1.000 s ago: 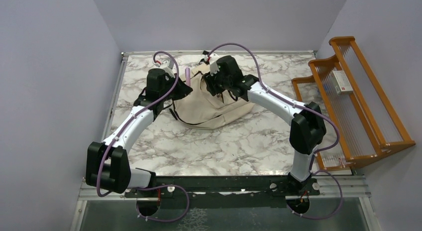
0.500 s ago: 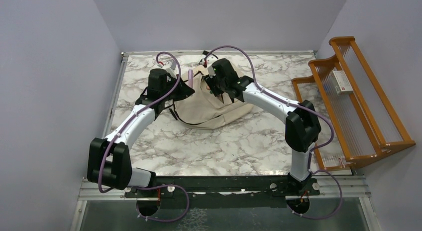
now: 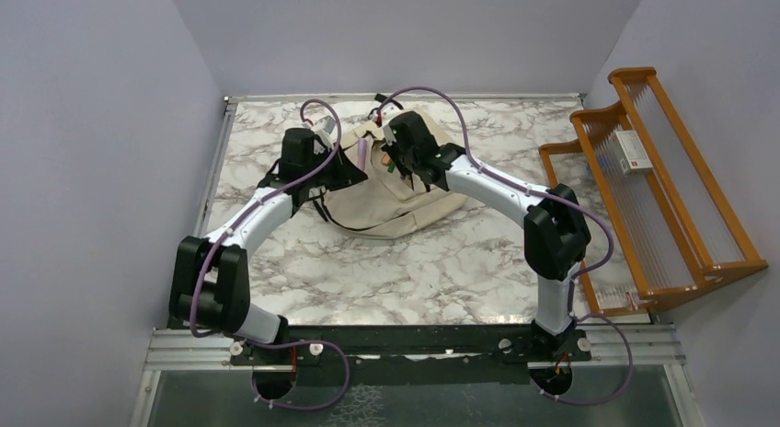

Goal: Pack the student bag
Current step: Place the stationery in the student bag.

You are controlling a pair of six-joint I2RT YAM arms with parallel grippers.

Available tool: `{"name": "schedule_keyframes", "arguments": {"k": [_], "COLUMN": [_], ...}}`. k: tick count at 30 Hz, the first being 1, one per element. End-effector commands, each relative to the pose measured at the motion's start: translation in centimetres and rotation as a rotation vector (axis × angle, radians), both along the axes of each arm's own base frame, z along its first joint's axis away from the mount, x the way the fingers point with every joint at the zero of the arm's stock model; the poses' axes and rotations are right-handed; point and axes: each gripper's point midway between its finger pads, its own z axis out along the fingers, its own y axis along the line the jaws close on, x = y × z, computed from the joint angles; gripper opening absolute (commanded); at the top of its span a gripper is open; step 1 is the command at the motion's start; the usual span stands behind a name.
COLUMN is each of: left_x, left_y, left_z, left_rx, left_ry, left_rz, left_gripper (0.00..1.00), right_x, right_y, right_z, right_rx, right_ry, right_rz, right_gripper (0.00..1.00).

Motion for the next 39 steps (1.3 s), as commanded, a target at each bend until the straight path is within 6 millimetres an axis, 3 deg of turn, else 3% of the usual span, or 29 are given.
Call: {"name": "schedule_keyframes", "arguments": {"k": [1, 15, 29, 39], "left_x": [0.2, -0.5, -1.1, 3.0], "left_y": [-1.5, -3.9, -5.8, -7.5], "left_z": [1.5, 1.1, -1.9, -1.4], "left_rx": [-0.070, -0.109, -0.064, -0.049], "left_ry": [0.000, 0.091, 0.198, 0.136], "left_rz": [-0.074, -0.190, -0.277, -0.316], "left_gripper": [0.00, 0.00, 0.00, 0.00], "right_x": [0.7, 1.1, 0.7, -0.6], "right_y": [0.3, 0.9, 0.7, 1.7], "right_z": [2.5, 8.2, 9.1, 8.4], "right_rx": [0.076, 0.271, 0.311, 0.345], "right_ry": [-0.085, -0.229, -0.284, -0.249], "right_rz": [-0.039, -0.066, -0.042, 0.034], "right_gripper": [0.01, 0.01, 0.01, 0.00]}}
